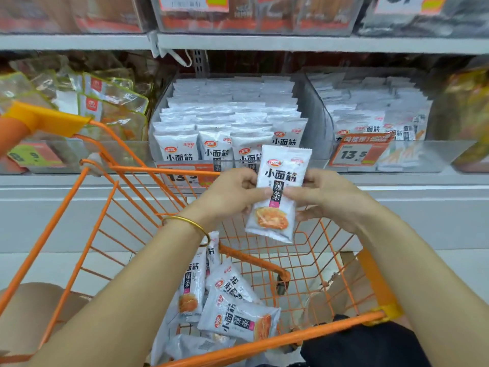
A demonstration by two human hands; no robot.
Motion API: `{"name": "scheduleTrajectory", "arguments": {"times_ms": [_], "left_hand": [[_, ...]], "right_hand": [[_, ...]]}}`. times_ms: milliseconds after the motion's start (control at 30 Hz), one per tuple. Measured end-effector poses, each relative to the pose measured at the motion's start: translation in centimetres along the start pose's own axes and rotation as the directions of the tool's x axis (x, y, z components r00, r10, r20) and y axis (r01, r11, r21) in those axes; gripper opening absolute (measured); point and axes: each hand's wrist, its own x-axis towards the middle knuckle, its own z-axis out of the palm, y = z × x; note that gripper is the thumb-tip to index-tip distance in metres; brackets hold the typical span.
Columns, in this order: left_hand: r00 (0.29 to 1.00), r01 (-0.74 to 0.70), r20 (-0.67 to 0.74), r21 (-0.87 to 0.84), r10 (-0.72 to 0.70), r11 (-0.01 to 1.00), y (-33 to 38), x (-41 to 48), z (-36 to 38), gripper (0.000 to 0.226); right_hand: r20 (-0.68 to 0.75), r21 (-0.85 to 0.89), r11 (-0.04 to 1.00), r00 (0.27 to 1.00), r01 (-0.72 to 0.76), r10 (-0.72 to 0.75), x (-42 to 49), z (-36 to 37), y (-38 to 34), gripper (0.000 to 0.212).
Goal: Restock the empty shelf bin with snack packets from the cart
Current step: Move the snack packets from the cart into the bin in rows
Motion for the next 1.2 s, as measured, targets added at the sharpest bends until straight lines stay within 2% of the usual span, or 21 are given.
{"name": "scheduleTrajectory", "arguments": {"times_ms": [100, 133, 167, 233, 267, 333, 467, 600, 667, 767, 833, 967, 1067, 1133, 1200], "left_hand": [[0.983, -0.118, -0.142, -0.007, 0.116, 0.993, 1.7, 1.2, 0.6, 0.007], [0.953, -0.172, -0.242, 0.067, 0.184, 0.983, 1.8, 1.9, 0.7, 0.013], [0.901, -0.203, -0.333, 0.246, 0.280, 0.948, 1.9, 2.5, 0.6, 0.021], [0.811, -0.163, -0.356, 0.625, 0.465, 0.763, 1.8, 3.4, 0.2, 0.035], [0.805, -0.134, -0.323, 0.719, 0.498, 0.682, 1.5, 3.8, 0.0, 0.041], [0.837, -0.095, -0.253, 0.807, 0.486, 0.583, 1.0, 4.2, -0.2, 0.049], [0.858, -0.103, -0.186, 0.851, 0.479, 0.514, 0.0, 4.6, -0.2, 0.060], [0.852, -0.133, -0.161, 0.853, 0.498, 0.504, -0.4, 4.5, -0.3, 0.062], [0.851, -0.149, -0.151, 0.849, 0.503, 0.506, -0.4, 4.4, -0.4, 0.062], [0.853, -0.163, -0.133, 0.851, 0.505, 0.499, -0.4, 4.3, -0.6, 0.061], [0.851, -0.173, -0.124, 0.851, 0.510, 0.496, -0.3, 4.1, -0.7, 0.061], [0.823, -0.185, -0.147, 0.845, 0.549, 0.502, -0.4, 3.0, -0.9, 0.055], [0.781, -0.176, -0.199, 0.839, 0.592, 0.515, -1.0, 1.7, -1.2, 0.048], [0.760, -0.163, -0.235, 0.834, 0.606, 0.528, -1.3, 0.8, -1.4, 0.045], [0.762, -0.160, -0.245, 0.826, 0.600, 0.540, -1.6, -0.1, -1.7, 0.040]], "right_hand": [[-0.167, -0.042, 0.994, 0.981, 0.097, -0.103, 0.5, -1.0, -1.6, 0.014], [-0.253, -0.019, 0.989, 0.957, 0.144, -0.144, 0.7, -1.5, -2.5, 0.014], [-0.340, -0.021, 0.980, 0.921, 0.197, -0.192, 1.0, -2.1, -3.5, 0.015], [-0.455, -0.112, 0.955, 0.841, 0.273, -0.294, 2.0, -3.2, -5.3, 0.018], [-0.476, -0.170, 0.942, 0.813, 0.290, -0.337, 2.6, -3.5, -6.0, 0.020], [-0.480, -0.284, 0.927, 0.801, 0.245, -0.359, 4.4, -3.8, -6.4, 0.025], [-0.474, -0.494, 0.869, 0.835, 0.010, -0.278, 7.7, -3.4, -4.9, 0.022], [-0.521, -0.606, 0.784, 0.811, -0.133, -0.266, 9.8, -2.5, -2.8, 0.030], [-0.516, -0.650, 0.736, 0.821, -0.189, -0.245, 10.4, -2.0, -2.3, 0.031], [-0.502, -0.688, 0.679, 0.844, -0.258, -0.187, 11.1, -1.9, -2.3, 0.017], [-0.492, -0.701, 0.646, 0.860, -0.301, -0.134, 11.5, -2.1, -2.3, 0.023], [-0.476, -0.701, 0.637, 0.875, -0.321, -0.083, 11.7, -2.5, -2.6, 0.038], [-0.496, -0.669, 0.687, 0.858, -0.283, -0.130, 10.8, -2.8, -2.9, 0.034], [-0.544, -0.646, 0.722, 0.813, -0.246, -0.210, 9.9, -2.8, -3.1, 0.026], [-0.592, -0.647, 0.740, 0.733, -0.184, -0.335, 8.2, -2.4, -3.5, 0.023]]}}
